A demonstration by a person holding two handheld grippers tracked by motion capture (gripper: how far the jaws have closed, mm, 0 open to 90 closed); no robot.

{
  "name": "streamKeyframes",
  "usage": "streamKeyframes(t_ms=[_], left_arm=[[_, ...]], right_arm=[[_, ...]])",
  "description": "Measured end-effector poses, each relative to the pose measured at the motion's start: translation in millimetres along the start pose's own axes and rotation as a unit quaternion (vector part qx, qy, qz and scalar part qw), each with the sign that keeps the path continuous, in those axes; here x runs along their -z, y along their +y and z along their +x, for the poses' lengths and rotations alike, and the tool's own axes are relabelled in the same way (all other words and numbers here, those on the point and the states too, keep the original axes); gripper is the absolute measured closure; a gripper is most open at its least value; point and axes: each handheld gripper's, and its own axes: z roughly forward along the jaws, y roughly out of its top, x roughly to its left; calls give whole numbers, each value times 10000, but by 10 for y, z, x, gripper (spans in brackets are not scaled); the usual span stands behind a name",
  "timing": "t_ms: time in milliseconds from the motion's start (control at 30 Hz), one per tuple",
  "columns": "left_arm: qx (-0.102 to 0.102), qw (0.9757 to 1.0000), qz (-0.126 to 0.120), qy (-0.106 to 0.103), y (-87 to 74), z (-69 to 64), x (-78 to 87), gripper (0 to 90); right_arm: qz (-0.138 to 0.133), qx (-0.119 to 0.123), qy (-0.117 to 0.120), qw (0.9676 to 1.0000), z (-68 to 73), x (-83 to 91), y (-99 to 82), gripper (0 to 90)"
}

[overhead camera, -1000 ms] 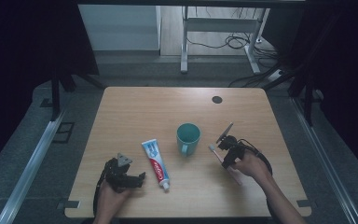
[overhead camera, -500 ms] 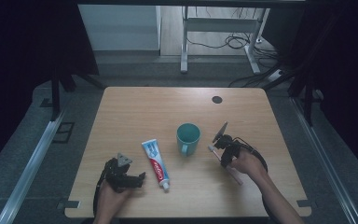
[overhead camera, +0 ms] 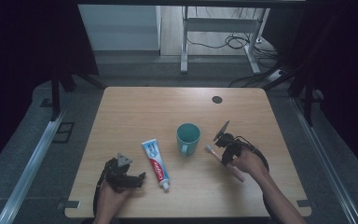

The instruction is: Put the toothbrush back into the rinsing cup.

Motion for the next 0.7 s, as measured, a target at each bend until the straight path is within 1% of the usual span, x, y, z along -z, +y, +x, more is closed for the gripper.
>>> streamKeyframes(t_ms=[67,167,267,300,500,700], left_arm=[[1,10000,0,1,0,0,0,0],[3,10000,-1,0,0,0,0,0],[2,10000,-1,-1,0,-1,0,0],[2,10000,0,0,0,-1,0,0],[1,10000,1,-3,0,0,0,0],[-2,10000,1,1,0,0,0,0]], right_arm=[[-73,-14,63,10000,-7,24,-13,783],[-155,-26,94,9998,-14,66,-30,783],[-298,-30,152,9994,-21,122,-51,783],[-298,-30,152,9994,-21,122,-51,783],[-506,-7,193,9985,-21,198,-81,784],[-762,2,197,9969,-37,269,-125,784]])
